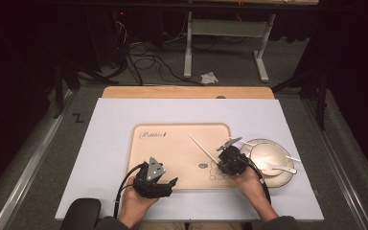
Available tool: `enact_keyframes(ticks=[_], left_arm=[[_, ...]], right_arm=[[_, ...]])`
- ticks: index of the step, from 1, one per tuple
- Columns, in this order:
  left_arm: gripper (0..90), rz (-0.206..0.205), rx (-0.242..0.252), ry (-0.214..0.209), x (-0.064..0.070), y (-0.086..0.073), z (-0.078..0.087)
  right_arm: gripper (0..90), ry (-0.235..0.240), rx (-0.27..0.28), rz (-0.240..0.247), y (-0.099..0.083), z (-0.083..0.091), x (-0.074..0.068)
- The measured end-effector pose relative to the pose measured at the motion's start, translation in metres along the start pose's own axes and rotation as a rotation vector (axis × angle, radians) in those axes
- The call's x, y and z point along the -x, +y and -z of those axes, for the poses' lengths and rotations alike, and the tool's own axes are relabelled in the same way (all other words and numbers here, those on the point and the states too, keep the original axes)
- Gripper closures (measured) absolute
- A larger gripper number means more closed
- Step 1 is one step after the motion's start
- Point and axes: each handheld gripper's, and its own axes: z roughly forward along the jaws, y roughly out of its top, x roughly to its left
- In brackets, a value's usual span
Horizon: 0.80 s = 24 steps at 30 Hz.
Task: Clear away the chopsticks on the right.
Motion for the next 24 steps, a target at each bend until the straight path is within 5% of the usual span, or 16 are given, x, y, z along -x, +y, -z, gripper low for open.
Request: enact_keyframes(ticks=[4, 24], left_arm=[[28.6, -0.002, 0.003, 0.002, 0.0005, -0.0004, 0.0007], [28.1, -0.033, 0.008, 0.006, 0.0033, -0.0002, 0.0009]], right_arm=[[79.8, 0.002, -0.003, -0.001, 0.0012, -0.0009, -0.0007], [83.8, -0.086, -0.018, -0.023, -0.0016, -0.0011, 0.0039]])
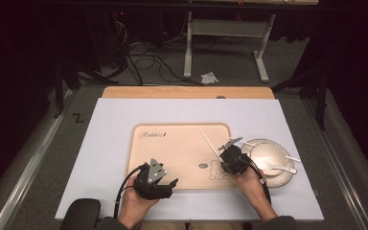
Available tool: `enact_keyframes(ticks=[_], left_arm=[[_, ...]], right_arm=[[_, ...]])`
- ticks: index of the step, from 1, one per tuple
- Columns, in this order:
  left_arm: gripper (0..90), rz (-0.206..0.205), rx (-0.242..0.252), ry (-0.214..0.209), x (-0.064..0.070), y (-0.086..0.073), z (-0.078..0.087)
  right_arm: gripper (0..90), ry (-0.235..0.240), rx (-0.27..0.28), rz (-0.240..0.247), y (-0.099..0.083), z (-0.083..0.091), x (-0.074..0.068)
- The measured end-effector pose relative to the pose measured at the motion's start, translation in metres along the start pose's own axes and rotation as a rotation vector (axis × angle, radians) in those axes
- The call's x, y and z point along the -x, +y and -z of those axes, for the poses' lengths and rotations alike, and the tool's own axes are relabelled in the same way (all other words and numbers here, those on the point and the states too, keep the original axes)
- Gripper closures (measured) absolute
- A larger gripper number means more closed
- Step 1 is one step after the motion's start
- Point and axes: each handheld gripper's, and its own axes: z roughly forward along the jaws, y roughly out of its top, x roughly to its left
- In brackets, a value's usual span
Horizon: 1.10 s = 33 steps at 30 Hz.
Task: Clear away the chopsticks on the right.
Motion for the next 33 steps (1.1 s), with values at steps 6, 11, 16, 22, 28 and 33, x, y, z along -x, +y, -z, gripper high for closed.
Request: enact_keyframes(ticks=[6, 11, 16, 22, 28, 33], left_arm=[[27.8, 0.000, -0.004, -0.008, -0.001, 0.000, 0.000], [27.8, 0.000, -0.006, -0.013, 0.000, 0.000, -0.001], [27.8, -0.001, -0.007, -0.015, 0.000, 0.000, -0.002], [27.8, -0.001, -0.008, -0.018, -0.001, 0.000, -0.002], [27.8, 0.008, -0.012, -0.021, -0.003, 0.000, -0.004], [27.7, 0.014, -0.015, -0.023, -0.005, 0.000, -0.005]], right_arm=[[83.1, -0.012, -0.001, -0.001, -0.001, 0.000, 0.002], [80.9, -0.011, 0.000, -0.001, -0.002, 0.001, 0.003], [77.7, -0.003, 0.008, -0.009, -0.003, 0.002, 0.004], [75.4, 0.007, 0.021, -0.017, -0.004, 0.002, 0.005], [69.5, 0.017, 0.041, -0.020, -0.006, 0.008, 0.006], [67.9, 0.036, 0.068, -0.020, -0.007, 0.012, 0.006]])
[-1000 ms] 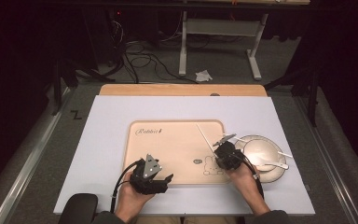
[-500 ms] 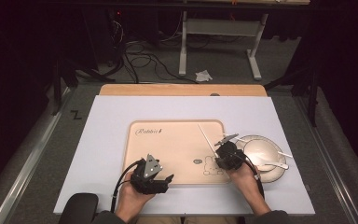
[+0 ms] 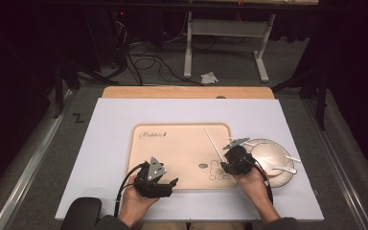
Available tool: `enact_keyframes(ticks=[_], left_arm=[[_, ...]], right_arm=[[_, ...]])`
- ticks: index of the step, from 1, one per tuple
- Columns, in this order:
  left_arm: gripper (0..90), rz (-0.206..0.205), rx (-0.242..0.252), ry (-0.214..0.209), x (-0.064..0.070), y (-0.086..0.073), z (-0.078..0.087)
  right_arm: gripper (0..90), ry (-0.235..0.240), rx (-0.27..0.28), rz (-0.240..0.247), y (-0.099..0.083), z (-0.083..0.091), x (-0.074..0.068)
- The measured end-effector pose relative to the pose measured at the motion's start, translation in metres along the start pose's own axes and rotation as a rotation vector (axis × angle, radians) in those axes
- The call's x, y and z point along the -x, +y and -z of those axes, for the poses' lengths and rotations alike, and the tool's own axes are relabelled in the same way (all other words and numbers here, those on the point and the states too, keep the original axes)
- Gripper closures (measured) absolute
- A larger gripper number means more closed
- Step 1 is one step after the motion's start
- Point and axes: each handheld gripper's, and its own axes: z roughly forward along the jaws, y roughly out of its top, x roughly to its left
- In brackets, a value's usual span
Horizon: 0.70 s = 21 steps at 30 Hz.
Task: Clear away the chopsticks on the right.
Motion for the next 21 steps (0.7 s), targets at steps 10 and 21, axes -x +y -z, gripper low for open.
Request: enact_keyframes(ticks=[10, 21], left_arm=[[30.4, 0.015, 0.005, -0.032, -0.003, 0.000, -0.004], [30.9, 0.025, 0.002, -0.055, -0.004, 0.004, -0.009]], right_arm=[[61.9, 0.038, 0.055, 0.009, -0.005, 0.013, 0.000], [59.1, 0.058, 0.131, -0.010, -0.013, 0.028, 0.005]])
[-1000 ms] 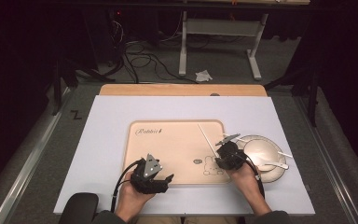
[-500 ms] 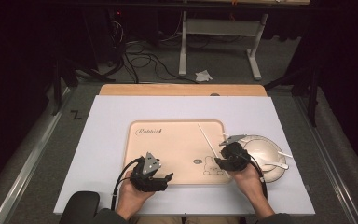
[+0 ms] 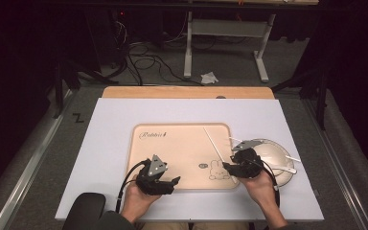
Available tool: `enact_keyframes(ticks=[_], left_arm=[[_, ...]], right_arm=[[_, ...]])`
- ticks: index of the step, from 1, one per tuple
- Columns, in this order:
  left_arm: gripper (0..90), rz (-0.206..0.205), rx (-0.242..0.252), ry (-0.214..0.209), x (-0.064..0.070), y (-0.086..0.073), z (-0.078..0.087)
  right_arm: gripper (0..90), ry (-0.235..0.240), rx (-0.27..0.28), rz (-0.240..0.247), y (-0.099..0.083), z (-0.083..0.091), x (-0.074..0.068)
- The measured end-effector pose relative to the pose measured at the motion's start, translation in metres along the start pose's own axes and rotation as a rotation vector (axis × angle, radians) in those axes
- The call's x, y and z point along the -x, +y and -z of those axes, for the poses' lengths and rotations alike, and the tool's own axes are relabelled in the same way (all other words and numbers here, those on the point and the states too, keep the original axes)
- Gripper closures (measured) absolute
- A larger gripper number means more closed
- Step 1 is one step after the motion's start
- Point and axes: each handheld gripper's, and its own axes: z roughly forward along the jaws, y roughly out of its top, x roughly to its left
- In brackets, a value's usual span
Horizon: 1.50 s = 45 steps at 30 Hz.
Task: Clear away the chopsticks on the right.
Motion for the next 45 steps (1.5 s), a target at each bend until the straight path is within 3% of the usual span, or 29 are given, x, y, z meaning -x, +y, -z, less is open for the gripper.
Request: enact_keyframes(ticks=[7, 15, 29, 36, 43, 45], left_arm=[[31.0, -0.012, -0.007, -0.007, 0.000, 0.003, -0.004], [31.2, -0.021, -0.013, -0.010, 0.001, 0.006, -0.009], [31.6, -0.032, -0.022, -0.033, 0.001, 0.012, -0.019], [31.8, -0.039, -0.025, -0.033, 0.001, 0.014, -0.020], [31.5, -0.027, -0.026, -0.019, 0.002, 0.013, -0.019], [31.5, -0.048, -0.024, 0.005, 0.005, 0.012, -0.014]], right_arm=[[60.3, 0.034, 0.046, -0.015, -0.004, 0.013, 0.002], [61.5, 0.028, 0.099, -0.031, -0.010, 0.030, 0.007], [67.2, -0.049, 0.214, -0.116, -0.031, 0.078, 0.033], [75.2, -0.086, 0.206, -0.113, -0.037, 0.092, 0.051], [76.2, -0.113, 0.182, -0.115, -0.038, 0.100, 0.067], [76.6, -0.125, 0.180, -0.118, -0.040, 0.102, 0.073]])
